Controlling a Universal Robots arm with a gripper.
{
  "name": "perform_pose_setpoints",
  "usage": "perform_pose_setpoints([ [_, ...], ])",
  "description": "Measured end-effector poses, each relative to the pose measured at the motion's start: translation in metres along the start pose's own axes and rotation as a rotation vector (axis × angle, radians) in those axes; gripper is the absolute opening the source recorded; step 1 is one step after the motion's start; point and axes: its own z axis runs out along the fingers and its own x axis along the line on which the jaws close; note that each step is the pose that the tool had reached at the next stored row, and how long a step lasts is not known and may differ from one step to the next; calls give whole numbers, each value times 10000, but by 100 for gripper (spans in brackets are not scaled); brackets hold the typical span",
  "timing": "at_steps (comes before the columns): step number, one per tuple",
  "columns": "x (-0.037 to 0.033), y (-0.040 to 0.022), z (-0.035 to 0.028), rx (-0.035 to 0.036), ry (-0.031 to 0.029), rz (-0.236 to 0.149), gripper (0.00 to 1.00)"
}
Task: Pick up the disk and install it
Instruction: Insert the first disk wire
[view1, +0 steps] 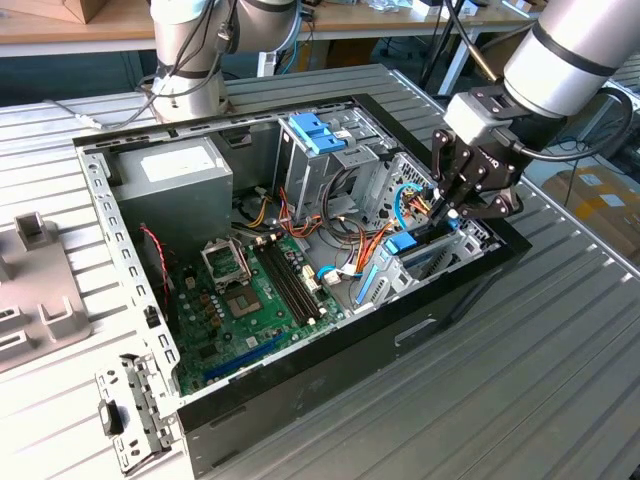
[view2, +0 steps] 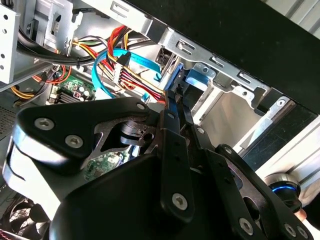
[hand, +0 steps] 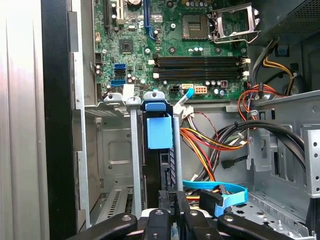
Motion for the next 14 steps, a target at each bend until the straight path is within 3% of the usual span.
perform_pose_setpoints([
  [14,3,1,34,-4,-23,-24,17],
])
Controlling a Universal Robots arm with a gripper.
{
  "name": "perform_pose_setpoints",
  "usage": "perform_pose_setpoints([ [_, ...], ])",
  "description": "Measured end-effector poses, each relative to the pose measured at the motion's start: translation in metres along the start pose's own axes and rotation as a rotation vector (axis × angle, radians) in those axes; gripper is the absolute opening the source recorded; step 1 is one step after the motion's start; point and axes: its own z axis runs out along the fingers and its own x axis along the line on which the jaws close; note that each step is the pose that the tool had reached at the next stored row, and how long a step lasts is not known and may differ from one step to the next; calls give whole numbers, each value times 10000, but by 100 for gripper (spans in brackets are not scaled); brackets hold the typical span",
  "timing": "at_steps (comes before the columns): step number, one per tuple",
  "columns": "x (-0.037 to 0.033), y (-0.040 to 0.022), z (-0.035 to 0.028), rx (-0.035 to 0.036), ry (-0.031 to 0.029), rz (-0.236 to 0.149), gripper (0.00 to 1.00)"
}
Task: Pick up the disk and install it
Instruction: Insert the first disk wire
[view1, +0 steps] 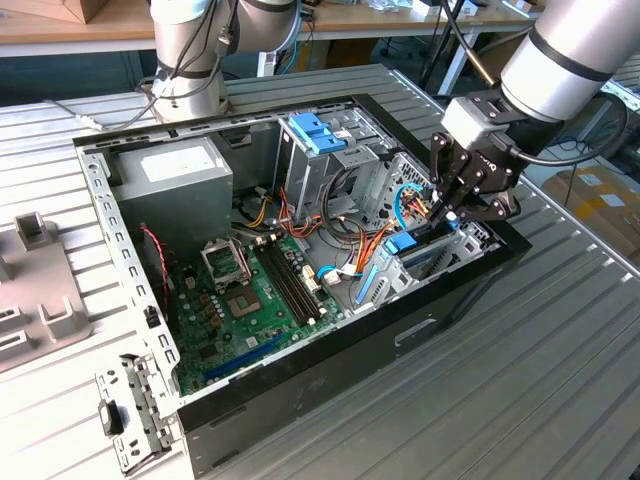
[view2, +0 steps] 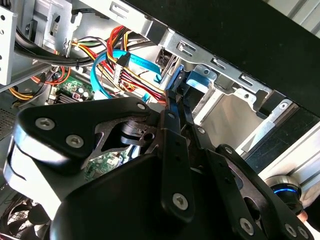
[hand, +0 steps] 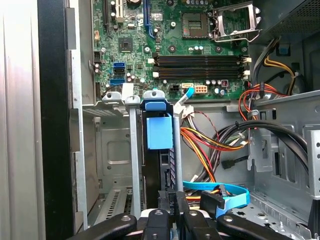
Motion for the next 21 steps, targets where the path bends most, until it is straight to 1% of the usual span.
perform_pose_setpoints([
  [4,0,0,2,-1,-3,-2,18],
  [5,0,0,1,0,-2,-4,25],
  [6,0,0,-2,0,0,-4,25],
  [7,-3,2,-35,-1,0,-4,25],
  [8,-8,4,-92,-1,-10,-5,25],
  [9,-11,6,-133,-2,-22,-5,25],
  [13,-15,8,-179,-3,-56,-6,25],
  [15,-16,8,-186,-4,-75,-7,23],
  [16,-16,8,-188,-6,-94,-8,11],
  [17,-10,8,-188,-8,-129,-9,11],
  [18,10,0,-174,-44,-146,-7,11],
  [21,38,-16,-135,-123,-154,0,11],
])
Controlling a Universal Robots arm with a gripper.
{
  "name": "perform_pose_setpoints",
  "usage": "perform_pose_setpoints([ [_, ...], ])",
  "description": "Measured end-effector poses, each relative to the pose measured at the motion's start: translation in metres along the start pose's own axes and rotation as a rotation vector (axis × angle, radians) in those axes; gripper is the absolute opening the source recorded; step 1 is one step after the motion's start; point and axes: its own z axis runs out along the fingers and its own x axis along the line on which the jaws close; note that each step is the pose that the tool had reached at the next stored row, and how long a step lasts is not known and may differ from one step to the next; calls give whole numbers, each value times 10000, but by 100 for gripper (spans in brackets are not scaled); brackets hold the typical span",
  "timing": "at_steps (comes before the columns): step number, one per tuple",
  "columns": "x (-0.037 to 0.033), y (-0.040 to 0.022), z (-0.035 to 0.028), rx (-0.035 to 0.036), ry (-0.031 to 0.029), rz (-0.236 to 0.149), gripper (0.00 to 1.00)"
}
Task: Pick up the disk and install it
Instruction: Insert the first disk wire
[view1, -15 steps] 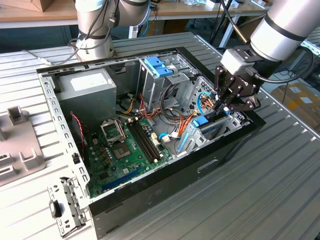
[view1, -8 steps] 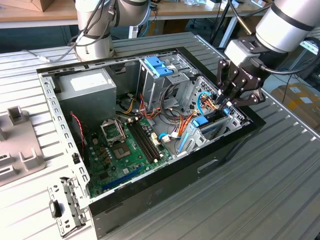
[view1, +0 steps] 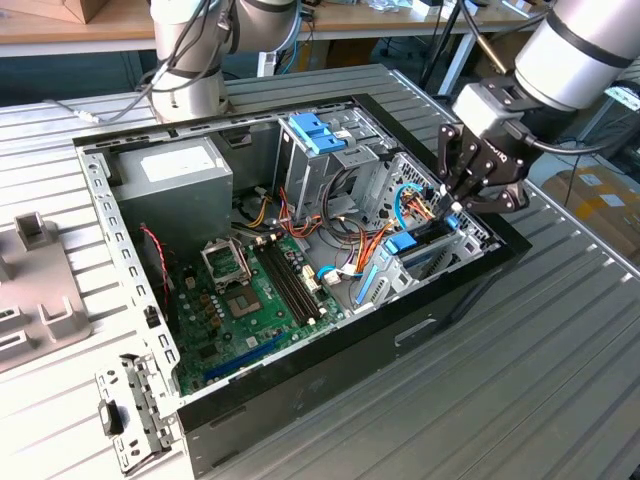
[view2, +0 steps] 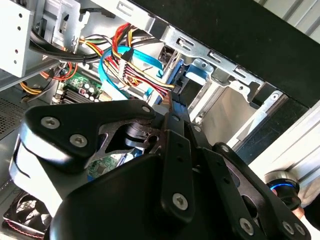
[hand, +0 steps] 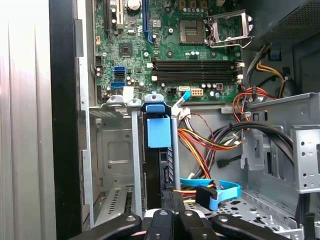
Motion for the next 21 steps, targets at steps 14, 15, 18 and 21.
perform_pose_setpoints([
  [14,86,-22,99,-130,3,13,11],
  [15,86,-23,100,-130,3,13,11],
  [18,87,-22,96,-130,-4,13,11],
  [21,83,-26,70,-130,0,13,11],
])
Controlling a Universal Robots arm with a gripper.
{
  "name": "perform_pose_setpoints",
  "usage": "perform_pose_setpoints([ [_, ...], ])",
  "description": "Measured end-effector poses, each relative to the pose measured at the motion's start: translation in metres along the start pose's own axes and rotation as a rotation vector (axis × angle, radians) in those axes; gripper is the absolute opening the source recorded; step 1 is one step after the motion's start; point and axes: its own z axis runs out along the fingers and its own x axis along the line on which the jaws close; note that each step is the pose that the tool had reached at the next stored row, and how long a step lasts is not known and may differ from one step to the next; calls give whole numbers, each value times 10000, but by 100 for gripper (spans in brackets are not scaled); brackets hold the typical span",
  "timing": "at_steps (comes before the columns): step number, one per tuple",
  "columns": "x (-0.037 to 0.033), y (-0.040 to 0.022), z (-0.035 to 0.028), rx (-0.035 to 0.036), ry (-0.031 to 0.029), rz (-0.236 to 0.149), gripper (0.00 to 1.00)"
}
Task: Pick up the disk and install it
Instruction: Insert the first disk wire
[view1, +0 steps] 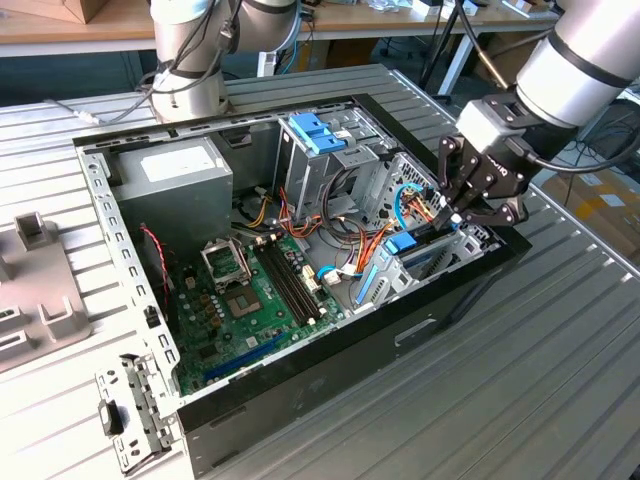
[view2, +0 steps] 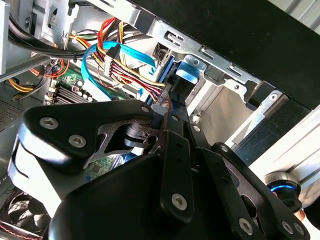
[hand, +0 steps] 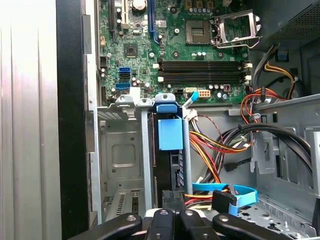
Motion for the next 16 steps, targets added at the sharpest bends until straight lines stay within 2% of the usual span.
perform_pose_setpoints([
  [4,-8,-42,-57,0,-1,0,11],
  [6,-16,-70,-117,0,-2,-1,11],
  [8,-20,-73,-157,0,-5,1,11],
  [11,-30,-73,-253,0,-7,0,11],
  [16,-30,-73,-253,-1,-13,0,11],
])
